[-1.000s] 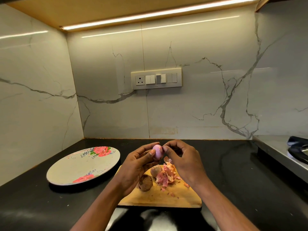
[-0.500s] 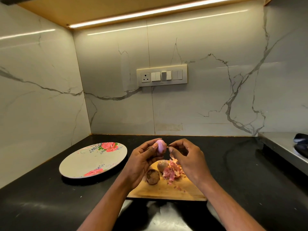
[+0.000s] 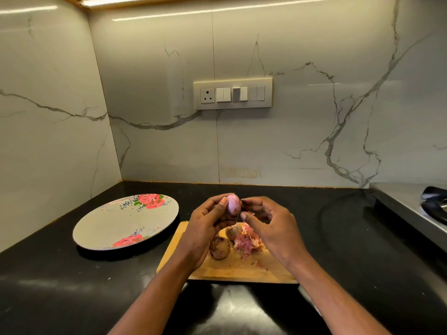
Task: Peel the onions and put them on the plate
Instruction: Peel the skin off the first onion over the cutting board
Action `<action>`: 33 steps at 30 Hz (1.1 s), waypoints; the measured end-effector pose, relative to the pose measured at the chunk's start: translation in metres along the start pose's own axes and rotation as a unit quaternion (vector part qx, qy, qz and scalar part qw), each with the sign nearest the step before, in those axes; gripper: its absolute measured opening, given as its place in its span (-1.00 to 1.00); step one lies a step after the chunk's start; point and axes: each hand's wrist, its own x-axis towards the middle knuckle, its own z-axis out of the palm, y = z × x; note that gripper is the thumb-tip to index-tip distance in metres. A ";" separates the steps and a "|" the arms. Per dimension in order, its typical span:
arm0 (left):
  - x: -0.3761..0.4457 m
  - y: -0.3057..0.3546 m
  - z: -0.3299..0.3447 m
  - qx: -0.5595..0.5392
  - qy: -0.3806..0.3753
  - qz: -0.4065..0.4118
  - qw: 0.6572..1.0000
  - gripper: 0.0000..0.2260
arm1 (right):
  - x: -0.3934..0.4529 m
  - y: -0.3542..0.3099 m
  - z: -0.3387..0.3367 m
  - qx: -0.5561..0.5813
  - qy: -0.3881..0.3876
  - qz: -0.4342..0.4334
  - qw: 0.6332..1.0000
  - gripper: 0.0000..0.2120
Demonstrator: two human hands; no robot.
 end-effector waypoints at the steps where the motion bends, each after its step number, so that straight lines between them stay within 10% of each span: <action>1: 0.000 0.000 -0.001 -0.001 0.001 -0.002 1.000 -0.73 | 0.000 0.000 0.000 0.006 0.002 0.002 1.000 -0.77; 33: 0.013 -0.002 0.006 0.028 0.046 0.046 0.997 -0.65 | 0.004 -0.004 0.002 0.021 0.021 -0.009 1.000 -0.79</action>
